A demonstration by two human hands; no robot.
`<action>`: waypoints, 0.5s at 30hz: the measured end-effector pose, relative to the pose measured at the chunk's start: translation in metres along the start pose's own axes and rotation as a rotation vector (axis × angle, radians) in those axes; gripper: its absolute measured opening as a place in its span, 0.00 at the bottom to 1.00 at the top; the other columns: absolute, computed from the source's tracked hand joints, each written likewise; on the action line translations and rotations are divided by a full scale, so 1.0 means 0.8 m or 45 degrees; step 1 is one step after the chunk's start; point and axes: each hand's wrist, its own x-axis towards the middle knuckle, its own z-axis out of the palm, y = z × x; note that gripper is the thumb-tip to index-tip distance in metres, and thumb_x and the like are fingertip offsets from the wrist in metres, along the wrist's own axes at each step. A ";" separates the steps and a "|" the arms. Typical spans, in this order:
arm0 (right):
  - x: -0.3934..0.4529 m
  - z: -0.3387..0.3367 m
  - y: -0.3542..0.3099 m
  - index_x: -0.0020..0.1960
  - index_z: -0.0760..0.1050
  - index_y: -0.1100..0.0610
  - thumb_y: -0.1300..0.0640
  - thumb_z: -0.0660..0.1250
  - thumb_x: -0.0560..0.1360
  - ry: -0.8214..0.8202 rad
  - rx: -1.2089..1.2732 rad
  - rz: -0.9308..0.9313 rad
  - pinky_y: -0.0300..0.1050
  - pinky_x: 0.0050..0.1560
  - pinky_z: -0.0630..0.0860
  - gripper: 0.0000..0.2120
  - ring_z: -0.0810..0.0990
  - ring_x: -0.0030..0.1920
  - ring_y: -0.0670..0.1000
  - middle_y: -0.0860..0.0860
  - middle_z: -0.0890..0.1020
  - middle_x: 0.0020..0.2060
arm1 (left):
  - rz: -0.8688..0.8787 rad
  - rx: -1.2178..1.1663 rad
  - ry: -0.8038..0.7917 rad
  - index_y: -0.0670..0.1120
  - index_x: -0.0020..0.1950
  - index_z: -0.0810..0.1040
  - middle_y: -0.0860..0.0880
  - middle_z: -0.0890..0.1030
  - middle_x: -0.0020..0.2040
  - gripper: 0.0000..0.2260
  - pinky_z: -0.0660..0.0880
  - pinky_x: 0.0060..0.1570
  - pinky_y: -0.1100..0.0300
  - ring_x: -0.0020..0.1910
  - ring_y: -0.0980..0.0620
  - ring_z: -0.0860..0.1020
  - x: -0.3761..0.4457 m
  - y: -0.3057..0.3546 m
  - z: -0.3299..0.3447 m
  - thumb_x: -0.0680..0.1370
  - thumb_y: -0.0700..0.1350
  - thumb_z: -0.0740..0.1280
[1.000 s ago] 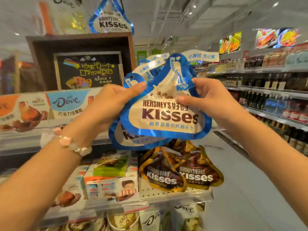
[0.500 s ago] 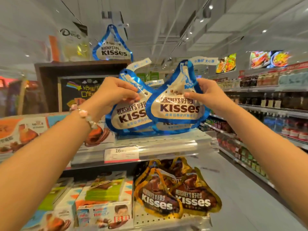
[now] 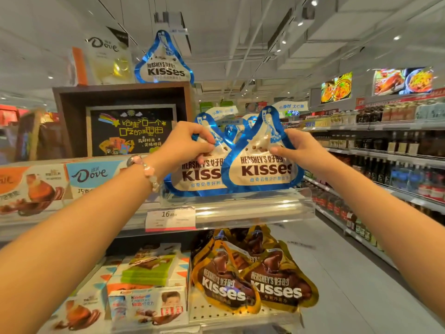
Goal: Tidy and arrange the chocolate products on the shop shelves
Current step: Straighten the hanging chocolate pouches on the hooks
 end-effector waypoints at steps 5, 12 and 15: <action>-0.001 0.003 0.014 0.57 0.74 0.56 0.56 0.69 0.73 0.173 -0.083 -0.070 0.42 0.43 0.80 0.13 0.83 0.46 0.45 0.49 0.83 0.48 | 0.187 0.180 0.131 0.48 0.42 0.74 0.51 0.77 0.47 0.08 0.72 0.33 0.57 0.29 0.56 0.74 0.003 -0.018 0.001 0.72 0.39 0.72; 0.001 0.006 0.016 0.51 0.75 0.47 0.56 0.71 0.72 0.046 -0.048 -0.069 0.36 0.39 0.80 0.10 0.83 0.44 0.42 0.45 0.84 0.45 | 0.123 0.098 0.037 0.52 0.41 0.73 0.57 0.77 0.46 0.11 0.74 0.33 0.68 0.44 0.55 0.80 0.007 -0.024 0.011 0.71 0.39 0.72; 0.006 0.008 0.011 0.51 0.73 0.48 0.54 0.71 0.72 -0.033 -0.166 -0.054 0.34 0.36 0.78 0.10 0.82 0.42 0.41 0.46 0.83 0.45 | 0.200 0.235 0.010 0.53 0.51 0.70 0.59 0.74 0.49 0.16 0.77 0.40 0.62 0.47 0.55 0.78 0.002 -0.021 0.009 0.71 0.39 0.72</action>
